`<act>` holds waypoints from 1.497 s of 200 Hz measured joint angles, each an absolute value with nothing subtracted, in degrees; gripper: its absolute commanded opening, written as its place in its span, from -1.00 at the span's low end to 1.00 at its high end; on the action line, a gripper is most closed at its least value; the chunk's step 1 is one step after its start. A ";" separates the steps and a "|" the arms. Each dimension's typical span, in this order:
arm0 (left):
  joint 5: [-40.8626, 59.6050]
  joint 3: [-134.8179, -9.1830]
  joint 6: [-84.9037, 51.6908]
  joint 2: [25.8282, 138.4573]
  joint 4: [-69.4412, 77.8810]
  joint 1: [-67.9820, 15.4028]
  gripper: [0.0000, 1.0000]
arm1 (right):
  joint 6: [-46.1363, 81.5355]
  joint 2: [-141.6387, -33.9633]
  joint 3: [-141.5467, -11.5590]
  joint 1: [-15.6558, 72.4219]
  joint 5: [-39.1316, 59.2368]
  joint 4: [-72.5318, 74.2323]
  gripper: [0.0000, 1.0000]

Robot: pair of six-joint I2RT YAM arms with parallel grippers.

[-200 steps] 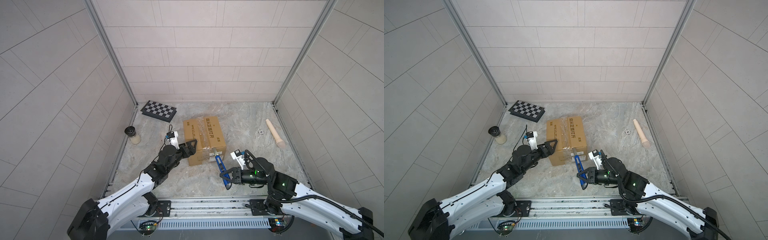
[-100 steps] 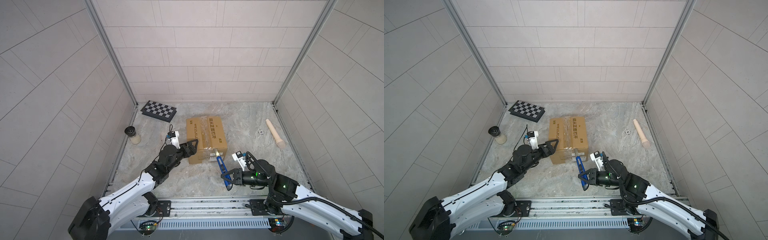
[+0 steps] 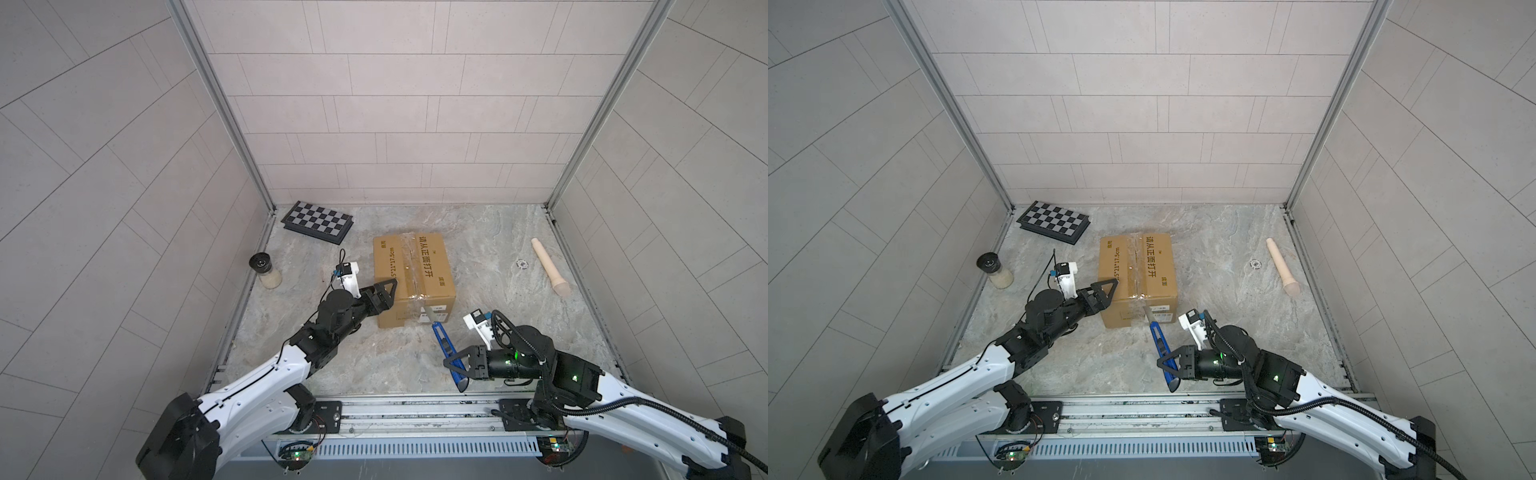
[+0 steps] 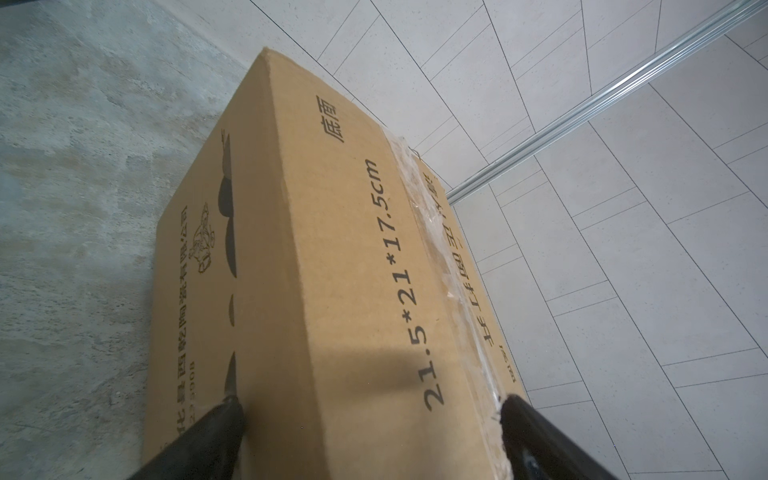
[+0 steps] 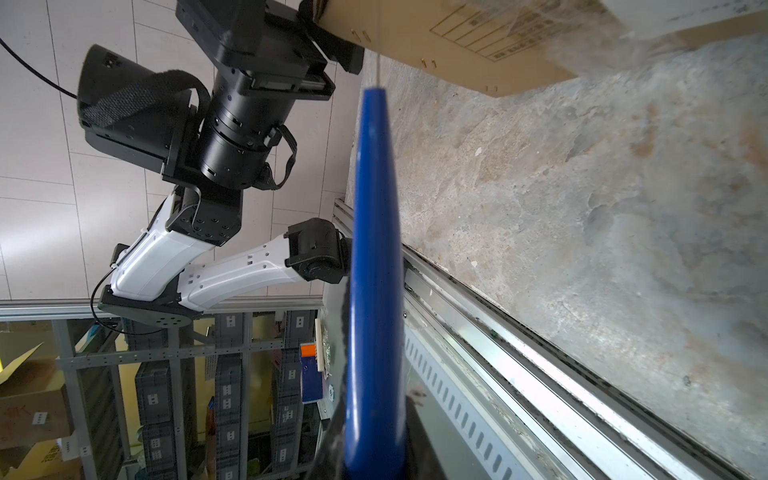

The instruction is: Unpack the express box

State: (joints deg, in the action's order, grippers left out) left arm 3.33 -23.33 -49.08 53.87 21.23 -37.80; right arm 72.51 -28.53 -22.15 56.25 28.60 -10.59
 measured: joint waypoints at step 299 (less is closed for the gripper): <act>3.31 -23.18 -49.08 53.67 21.19 -37.80 1.00 | 70.57 -33.36 -22.28 50.68 32.16 -6.63 -1.00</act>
